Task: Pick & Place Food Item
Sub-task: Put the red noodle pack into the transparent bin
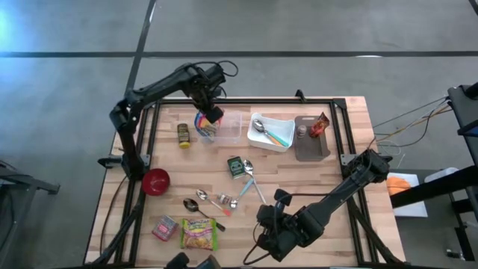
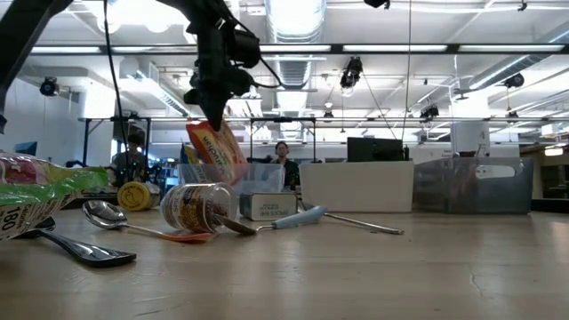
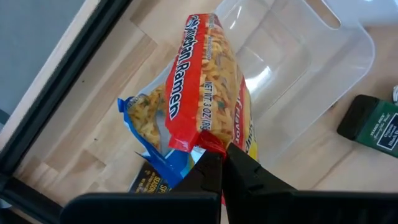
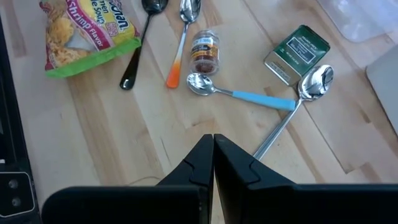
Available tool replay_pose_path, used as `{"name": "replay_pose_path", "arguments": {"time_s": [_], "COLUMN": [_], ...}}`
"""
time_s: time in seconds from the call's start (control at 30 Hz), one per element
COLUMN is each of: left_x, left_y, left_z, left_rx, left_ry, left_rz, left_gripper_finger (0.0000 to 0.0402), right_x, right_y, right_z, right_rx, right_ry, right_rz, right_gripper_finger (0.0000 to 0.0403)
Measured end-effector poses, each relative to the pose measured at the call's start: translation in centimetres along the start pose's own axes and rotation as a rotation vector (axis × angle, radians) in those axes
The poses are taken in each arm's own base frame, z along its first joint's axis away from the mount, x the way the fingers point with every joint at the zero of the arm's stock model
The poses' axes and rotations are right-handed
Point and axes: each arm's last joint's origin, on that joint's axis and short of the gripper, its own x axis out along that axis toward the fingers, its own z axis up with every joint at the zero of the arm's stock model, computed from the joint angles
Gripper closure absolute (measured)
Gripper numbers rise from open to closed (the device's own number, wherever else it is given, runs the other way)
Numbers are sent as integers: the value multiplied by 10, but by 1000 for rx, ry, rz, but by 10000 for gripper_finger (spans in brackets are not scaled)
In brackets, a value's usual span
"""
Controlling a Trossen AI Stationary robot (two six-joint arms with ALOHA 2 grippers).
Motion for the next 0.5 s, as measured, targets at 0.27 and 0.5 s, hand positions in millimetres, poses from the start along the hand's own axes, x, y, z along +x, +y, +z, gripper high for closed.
{"name": "replay_pose_path", "arguments": {"time_s": [0.27,0.5], "left_x": [1,12], "left_y": [-3,-4], "left_z": [-4,-7], "left_rx": [7,24], "left_ry": [43,70], "left_rz": [-44,-56], "left_gripper_finger": [401,401], "right_x": [0,1], "right_y": [0,0], "right_z": [0,-1], "right_rx": [-22,-39], "right_ry": [1,2], "right_rz": [-1,-2], "right_gripper_finger": [394,394]}}
